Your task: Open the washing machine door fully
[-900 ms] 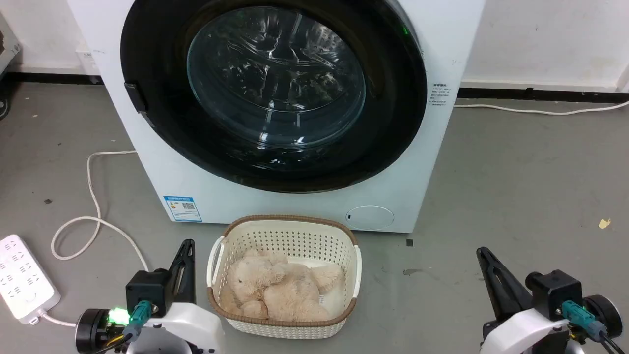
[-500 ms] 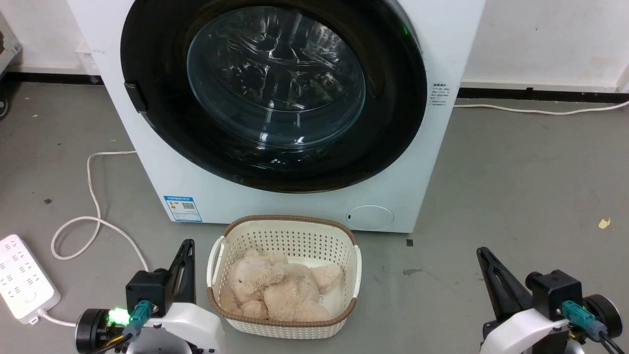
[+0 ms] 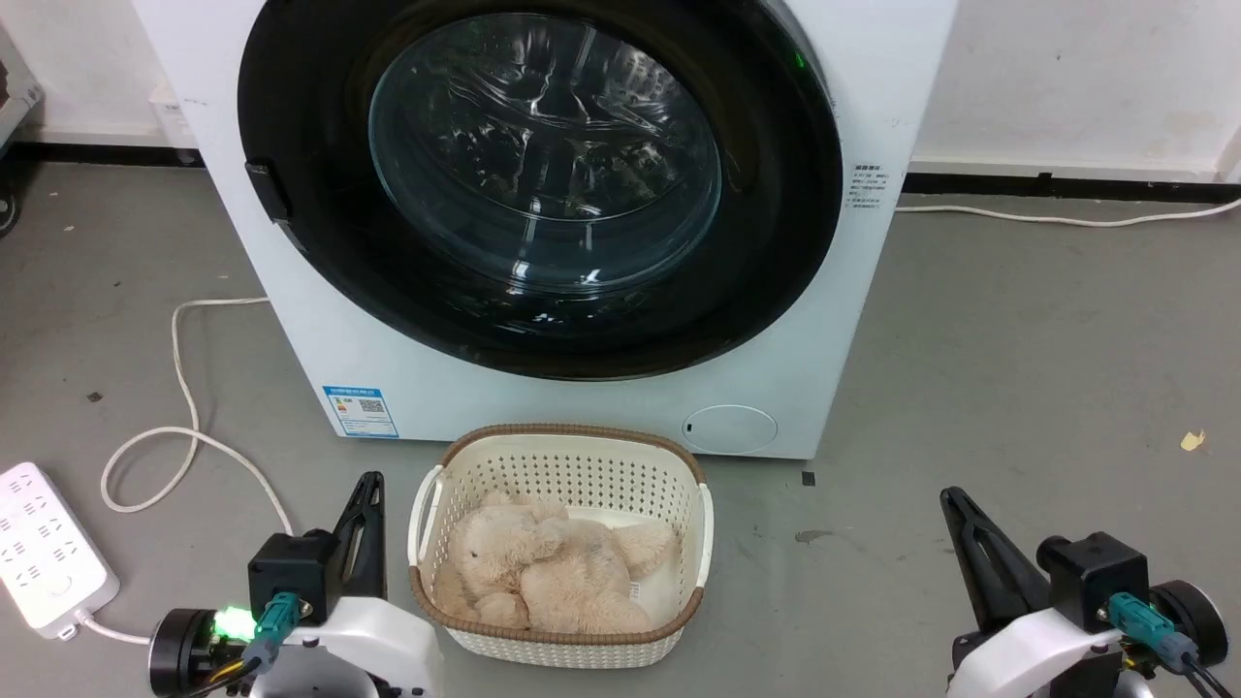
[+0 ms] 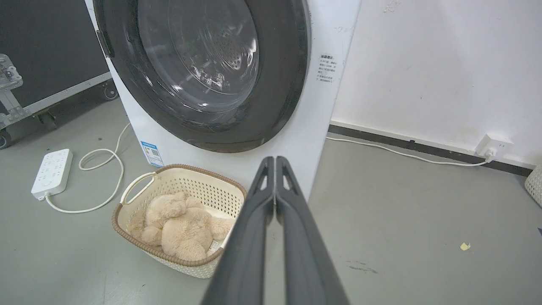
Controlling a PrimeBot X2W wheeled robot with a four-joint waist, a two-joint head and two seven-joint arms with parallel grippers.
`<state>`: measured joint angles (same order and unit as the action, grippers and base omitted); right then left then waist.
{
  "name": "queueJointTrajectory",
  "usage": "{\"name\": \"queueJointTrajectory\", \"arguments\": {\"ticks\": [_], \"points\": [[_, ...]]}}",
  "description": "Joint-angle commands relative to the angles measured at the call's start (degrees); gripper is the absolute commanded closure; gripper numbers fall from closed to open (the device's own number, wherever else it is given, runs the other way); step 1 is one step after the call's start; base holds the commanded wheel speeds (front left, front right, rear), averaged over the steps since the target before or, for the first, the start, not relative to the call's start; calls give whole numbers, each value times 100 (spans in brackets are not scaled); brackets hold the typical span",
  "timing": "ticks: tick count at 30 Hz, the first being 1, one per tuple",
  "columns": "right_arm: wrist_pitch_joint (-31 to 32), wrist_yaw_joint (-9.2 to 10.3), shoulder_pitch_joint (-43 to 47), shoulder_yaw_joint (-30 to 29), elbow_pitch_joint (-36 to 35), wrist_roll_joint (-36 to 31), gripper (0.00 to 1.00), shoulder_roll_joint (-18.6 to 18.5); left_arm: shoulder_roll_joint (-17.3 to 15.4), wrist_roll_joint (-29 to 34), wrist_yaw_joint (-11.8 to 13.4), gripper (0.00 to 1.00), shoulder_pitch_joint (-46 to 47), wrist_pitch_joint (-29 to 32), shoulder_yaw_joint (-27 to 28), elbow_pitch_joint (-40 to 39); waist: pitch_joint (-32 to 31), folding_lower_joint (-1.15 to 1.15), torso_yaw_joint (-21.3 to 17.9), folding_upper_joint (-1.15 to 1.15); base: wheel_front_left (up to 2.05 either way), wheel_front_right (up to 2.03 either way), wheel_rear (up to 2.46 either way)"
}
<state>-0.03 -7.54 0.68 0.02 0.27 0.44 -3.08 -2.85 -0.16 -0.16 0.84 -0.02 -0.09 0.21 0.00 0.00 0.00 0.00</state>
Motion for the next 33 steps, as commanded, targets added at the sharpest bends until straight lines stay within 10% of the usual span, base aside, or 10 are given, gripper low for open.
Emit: {"name": "queueJointTrajectory", "arguments": {"ticks": [1,12,13,33], "points": [[3,5,-68,-2,-27,-44,100,20,-3,16,16,100,-84,2,9,-21,0,0,0,0,0,0,0],[3,5,-68,-2,-27,-44,100,20,-3,16,16,100,-84,2,9,-21,0,0,0,0,0,0,0],[0,0,0,0,0,0,0,0,0,0,0,0,0,0,0,0,0,0,0,0,0,0,0],[-192,1,-63,-33,-65,78,0,2,-8,8,63,0,34,-192,-102,-38,141,0,26,0,0,0,0]]}}
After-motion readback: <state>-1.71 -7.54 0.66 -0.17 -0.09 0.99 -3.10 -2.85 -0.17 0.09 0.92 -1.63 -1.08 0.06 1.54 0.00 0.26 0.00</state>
